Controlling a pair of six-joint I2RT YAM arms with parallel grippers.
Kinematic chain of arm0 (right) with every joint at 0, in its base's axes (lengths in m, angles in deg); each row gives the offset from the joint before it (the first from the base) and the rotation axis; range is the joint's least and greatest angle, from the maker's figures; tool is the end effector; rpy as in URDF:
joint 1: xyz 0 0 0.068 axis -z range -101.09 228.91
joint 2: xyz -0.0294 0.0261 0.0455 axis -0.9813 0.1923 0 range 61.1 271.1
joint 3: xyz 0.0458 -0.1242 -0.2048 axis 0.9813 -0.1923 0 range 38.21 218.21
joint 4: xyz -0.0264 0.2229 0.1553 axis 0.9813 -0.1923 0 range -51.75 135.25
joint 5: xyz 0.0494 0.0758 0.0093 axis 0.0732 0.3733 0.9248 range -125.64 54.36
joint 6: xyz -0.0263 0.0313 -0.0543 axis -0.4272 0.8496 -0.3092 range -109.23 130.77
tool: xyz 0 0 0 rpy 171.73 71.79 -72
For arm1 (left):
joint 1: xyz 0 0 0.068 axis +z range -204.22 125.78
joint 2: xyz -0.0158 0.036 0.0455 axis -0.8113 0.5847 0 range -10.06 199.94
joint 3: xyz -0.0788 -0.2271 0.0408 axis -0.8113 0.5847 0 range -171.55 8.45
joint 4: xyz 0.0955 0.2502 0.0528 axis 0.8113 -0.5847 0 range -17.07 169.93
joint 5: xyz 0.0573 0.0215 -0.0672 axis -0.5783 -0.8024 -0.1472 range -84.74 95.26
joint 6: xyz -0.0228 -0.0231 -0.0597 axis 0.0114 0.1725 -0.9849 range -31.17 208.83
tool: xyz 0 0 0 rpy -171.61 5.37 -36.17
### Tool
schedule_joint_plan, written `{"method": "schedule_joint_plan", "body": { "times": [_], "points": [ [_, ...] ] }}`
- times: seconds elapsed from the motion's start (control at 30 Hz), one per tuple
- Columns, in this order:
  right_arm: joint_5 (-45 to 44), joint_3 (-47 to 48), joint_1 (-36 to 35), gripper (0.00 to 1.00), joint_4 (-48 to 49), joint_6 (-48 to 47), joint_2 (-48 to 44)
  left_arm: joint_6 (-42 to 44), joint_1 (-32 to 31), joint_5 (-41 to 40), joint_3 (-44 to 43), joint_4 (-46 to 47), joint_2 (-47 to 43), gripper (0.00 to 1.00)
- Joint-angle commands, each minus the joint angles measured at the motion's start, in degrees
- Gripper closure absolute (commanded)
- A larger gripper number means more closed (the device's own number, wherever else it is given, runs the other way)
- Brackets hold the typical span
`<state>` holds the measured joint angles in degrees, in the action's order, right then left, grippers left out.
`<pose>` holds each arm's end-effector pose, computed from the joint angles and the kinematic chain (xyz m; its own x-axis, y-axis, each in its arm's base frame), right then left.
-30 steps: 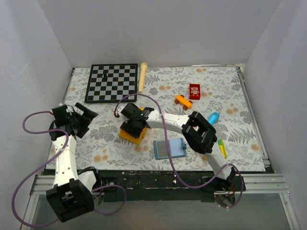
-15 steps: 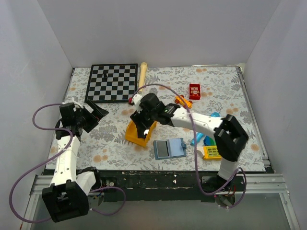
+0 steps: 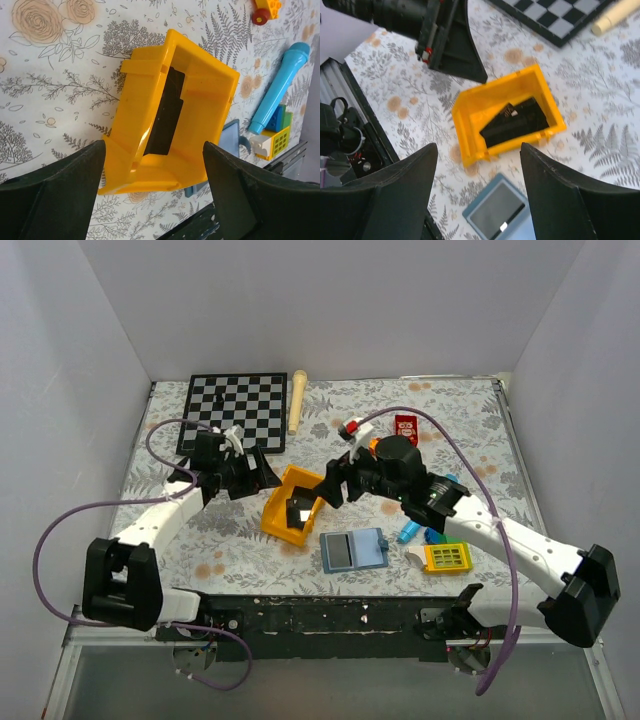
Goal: Put the credit cards into the card holder
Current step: Move the storage box to the center of the board, then pick up the storage box at the center of the board.
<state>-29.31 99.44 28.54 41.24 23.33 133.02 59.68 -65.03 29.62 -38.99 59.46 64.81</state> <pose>0.2093 0.2621 0.3146 -0.3393 -0.0708 -0.9380 -0.7784 0.5811 0.2377 0.2882 -0.0780 0.1823 -0.8520 -0.2890 -0.4365 0.0315 0.8040 -0.5938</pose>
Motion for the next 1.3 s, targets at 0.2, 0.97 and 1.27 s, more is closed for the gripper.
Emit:
{"method": "schedule_joint_plan", "body": {
  "times": [0.2,0.97,1.27],
  "points": [
    [-4.04,-14.46,2.64,0.25,-3.28,6.34,-16.54,9.72,-9.31,-12.49,-11.26,-5.1,10.81,0.35],
    [-2.03,-18.26,3.52,0.25,-4.25,8.8,-20.34,-2.56,-13.18,-18.65,-6.8,-9.59,6.18,1.0],
    [5.62,-7.36,2.91,0.3,-6.72,10.02,-8.39,-22.86,-17.84,-22.51,8.22,-3.54,-7.97,1.0]
  ]
}}
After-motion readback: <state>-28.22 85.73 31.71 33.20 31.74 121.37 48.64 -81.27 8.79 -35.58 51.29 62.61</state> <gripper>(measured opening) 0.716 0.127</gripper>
